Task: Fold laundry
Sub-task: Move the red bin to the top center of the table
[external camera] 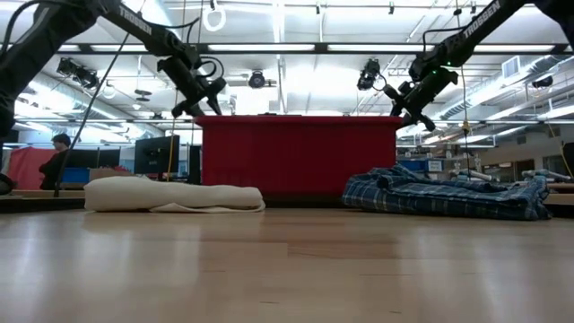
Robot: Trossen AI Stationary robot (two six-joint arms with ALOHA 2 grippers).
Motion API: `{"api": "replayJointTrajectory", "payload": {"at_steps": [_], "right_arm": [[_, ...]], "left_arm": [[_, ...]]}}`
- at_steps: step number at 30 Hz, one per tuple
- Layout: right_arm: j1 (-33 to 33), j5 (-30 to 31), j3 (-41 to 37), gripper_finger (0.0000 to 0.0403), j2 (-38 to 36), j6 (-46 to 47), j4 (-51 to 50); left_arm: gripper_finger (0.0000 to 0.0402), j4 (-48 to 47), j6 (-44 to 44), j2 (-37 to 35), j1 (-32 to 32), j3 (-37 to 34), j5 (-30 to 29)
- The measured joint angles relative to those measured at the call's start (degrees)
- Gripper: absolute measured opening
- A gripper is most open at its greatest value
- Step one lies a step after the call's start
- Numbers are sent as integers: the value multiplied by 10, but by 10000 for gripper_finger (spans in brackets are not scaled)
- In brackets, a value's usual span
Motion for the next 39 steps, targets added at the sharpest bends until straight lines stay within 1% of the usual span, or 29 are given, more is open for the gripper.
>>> {"api": "replayJointTrajectory", "payload": {"at_steps": [3,8,10,12,13,14,16,17,21,24,26,31,34,37,38,39], "right_arm": [[2,-6,0,95,0,-1,-1],[11,-15,0,95,-1,-1,-6],[17,-24,0,95,-1,0,-9],[23,-26,0,95,-2,-1,-10],[26,-29,-1,95,-2,-1,-11],[28,-33,-1,95,-2,-4,-13],[32,-43,-1,95,-2,-7,-18],[33,-47,-1,95,-2,-11,-19],[38,-65,-1,95,-3,-32,-35],[44,-70,-1,95,-4,-48,-51],[48,-74,-1,95,-6,-54,-64],[54,-57,0,95,-14,-58,-80],[53,-48,-2,95,-19,-48,-85],[50,-27,-3,96,-28,-44,-88],[50,-12,-3,110,-33,-47,-82],[51,-1,-3,134,-36,-53,-76]], "left_arm": [[245,-22,1,-2,0,-4,-20],[270,-44,-2,-2,1,-5,-27],[270,-63,-1,-2,1,-5,-40],[266,-99,-5,-3,1,-6,-79],[263,-135,-9,-2,1,-7,-100],[258,-154,-13,5,0,-7,-105],[250,-186,-7,11,-3,-7,-145],[246,-205,-2,7,-4,-4,-153],[236,-226,25,1,-2,-1,-128],[226,-231,26,0,-9,-3,-87],[213,-251,26,-4,-12,-3,-76],[181,-250,32,-18,-19,-3,-106],[175,-226,32,-38,-18,2,-115],[174,-187,44,-65,-19,17,-153],[174,-161,51,-77,-20,22,-163],[174,-143,60,-90,-22,27,-181]]}}
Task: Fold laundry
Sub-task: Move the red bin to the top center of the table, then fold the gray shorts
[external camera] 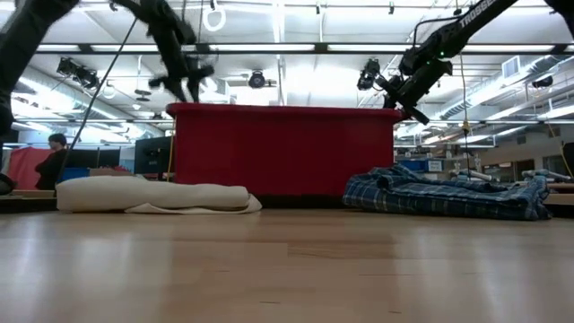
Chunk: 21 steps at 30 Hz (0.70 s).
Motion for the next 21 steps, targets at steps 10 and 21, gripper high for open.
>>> {"api": "replayJointTrajectory", "payload": {"at_steps": [10,21], "right_arm": [[-4,21,2,343,-11,59,107],[5,18,2,313,-19,51,138]], "left_arm": [[174,278,118,11,-73,7,167],[174,308,130,169,-129,3,123]]}}
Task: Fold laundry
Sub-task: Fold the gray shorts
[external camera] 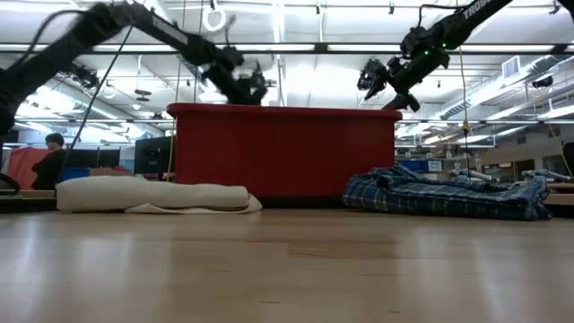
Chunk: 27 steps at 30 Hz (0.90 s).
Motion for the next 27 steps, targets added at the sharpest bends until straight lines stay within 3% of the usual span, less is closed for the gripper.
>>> {"api": "replayJointTrajectory", "payload": {"at_steps": [6,11,21,27], "right_arm": [[-1,-1,0,307,-1,0,-2],[-1,-1,0,307,-1,0,-3],[-9,-1,0,307,-1,1,-2],[-10,-15,0,307,-1,5,-3]], "left_arm": [[174,-75,9,49,11,2,-7],[174,-149,13,71,12,-1,-61],[203,-201,1,72,14,-1,-46],[210,-210,98,96,8,-1,-49]]}}
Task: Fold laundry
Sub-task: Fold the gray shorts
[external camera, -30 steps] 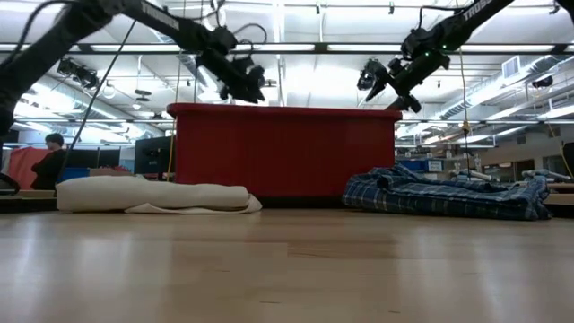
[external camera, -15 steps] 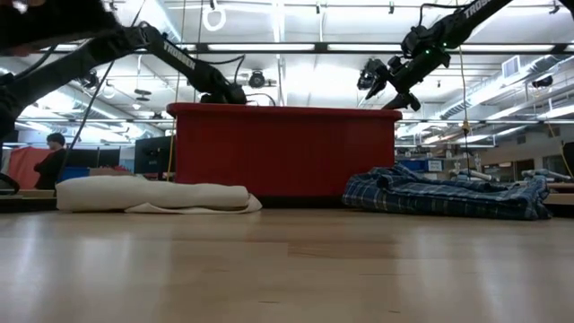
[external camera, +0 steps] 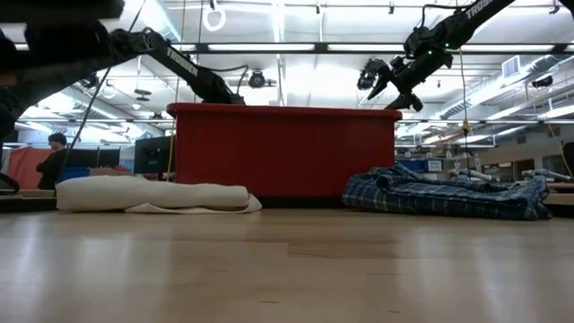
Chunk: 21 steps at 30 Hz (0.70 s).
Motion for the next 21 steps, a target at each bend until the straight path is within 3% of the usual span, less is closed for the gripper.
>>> {"api": "replayJointTrajectory", "payload": {"at_steps": [7,10,15,21], "right_arm": [[0,-3,0,306,0,0,-17],[0,-3,0,296,0,0,-21],[0,-2,0,258,0,3,-21],[0,-13,0,199,-1,17,-21]], "left_arm": [[189,7,61,29,-13,0,-34],[144,8,83,36,-17,0,-47],[21,7,93,36,-21,2,-83],[4,4,82,5,-22,47,-105]]}}
